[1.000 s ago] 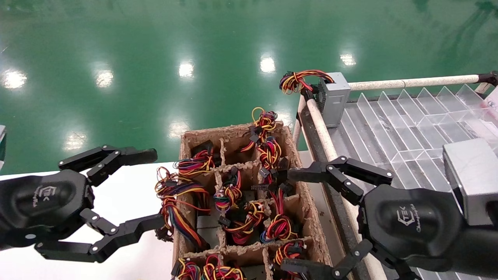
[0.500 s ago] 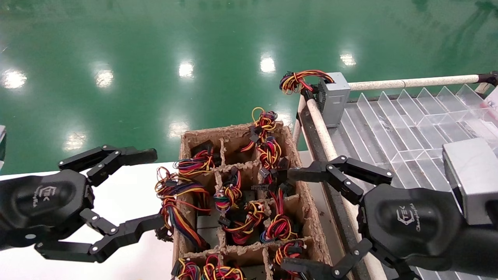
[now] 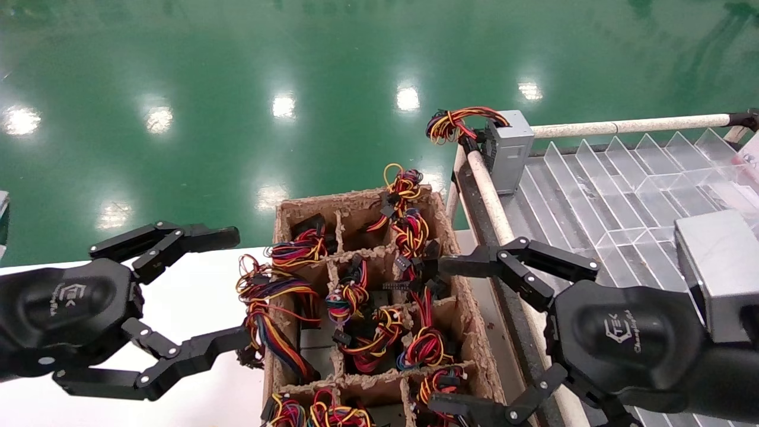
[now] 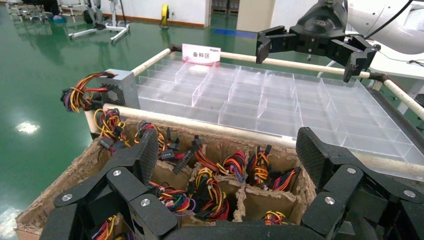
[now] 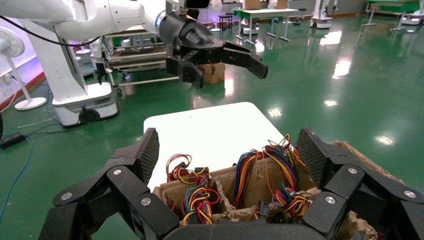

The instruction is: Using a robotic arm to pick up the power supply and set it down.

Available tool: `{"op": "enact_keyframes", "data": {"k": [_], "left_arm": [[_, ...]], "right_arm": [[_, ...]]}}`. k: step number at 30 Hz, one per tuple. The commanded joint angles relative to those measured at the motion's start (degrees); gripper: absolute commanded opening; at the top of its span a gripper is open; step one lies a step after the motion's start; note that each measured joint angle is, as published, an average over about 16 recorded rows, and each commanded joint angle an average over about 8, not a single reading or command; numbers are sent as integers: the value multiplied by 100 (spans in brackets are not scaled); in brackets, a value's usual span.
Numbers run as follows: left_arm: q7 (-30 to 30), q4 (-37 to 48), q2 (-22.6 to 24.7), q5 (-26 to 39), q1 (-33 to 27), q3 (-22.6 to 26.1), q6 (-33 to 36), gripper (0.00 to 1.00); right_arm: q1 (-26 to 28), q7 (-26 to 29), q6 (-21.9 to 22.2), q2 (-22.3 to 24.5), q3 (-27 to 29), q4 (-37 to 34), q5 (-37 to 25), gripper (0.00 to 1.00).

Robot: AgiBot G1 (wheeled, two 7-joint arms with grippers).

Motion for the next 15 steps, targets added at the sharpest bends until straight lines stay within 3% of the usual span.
{"op": "enact_keyframes", "data": {"k": [1,15], "left_arm": [[0,0,0,0,0,0,0,100],[0,0,0,0,0,0,0,100]], "right_arm": [[0,0,0,0,0,0,0,100],[0,0,0,0,0,0,0,100]]}}
